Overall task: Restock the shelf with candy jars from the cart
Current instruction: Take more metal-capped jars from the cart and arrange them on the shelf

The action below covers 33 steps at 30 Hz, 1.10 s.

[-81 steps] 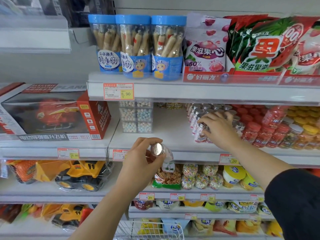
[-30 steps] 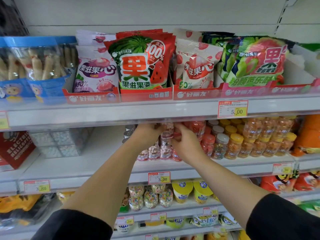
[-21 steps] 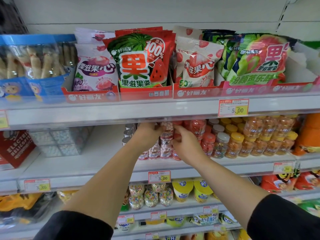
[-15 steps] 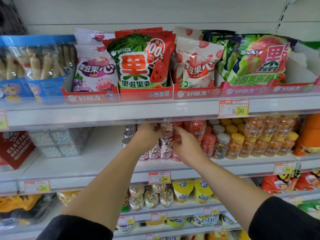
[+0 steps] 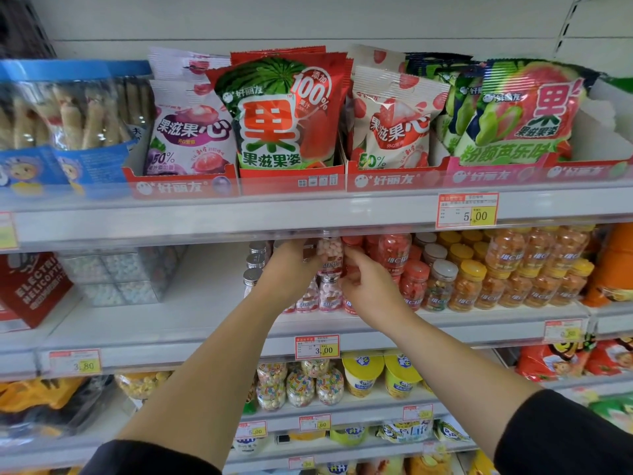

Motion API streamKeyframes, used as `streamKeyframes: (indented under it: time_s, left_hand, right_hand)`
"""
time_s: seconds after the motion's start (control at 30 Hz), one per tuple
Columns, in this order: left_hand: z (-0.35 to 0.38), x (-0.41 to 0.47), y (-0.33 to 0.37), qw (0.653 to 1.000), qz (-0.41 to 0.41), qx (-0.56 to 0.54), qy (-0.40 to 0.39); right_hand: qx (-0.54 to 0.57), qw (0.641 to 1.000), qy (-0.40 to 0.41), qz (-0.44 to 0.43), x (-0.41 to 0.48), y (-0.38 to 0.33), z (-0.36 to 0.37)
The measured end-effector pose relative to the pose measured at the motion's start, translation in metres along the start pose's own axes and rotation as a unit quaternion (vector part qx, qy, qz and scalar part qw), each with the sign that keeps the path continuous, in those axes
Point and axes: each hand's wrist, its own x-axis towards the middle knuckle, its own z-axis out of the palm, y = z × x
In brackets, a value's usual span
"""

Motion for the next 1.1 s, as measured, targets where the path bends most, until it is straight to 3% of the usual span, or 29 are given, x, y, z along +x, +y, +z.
streamKeyframes:
  time_s: [0.23,0.67,0.9,1.0,1.1]
  left_hand:
    - [0.015,-0.01,-0.006,0.998,0.008,-0.006,0.063]
    - [0.016,-0.011,-0.008,0.998,0.006,-0.002,0.063]
    - [0.005,-0.053,-0.015,0.992,0.007,-0.055,0.113]
    - [-0.003,-0.093,-0.033,0.991,-0.011,-0.078,0.111]
    - [-0.011,-0.133,-0.071,0.991,-0.065,-0.081,0.09]
  right_hand:
    - [-0.008,1.0,0.003,0.004,0.001,-0.002,0.002]
    - [-0.002,1.0,0.001,0.008,-0.004,-0.002,0.0]
    - [0.017,0.994,0.106,-0.014,-0.044,-0.01,0.001]
    - [0.047,0.996,0.074,-0.025,-0.073,-0.011,0.017]
    - [0.053,0.998,-0.032,0.011,-0.095,-0.006,0.047]
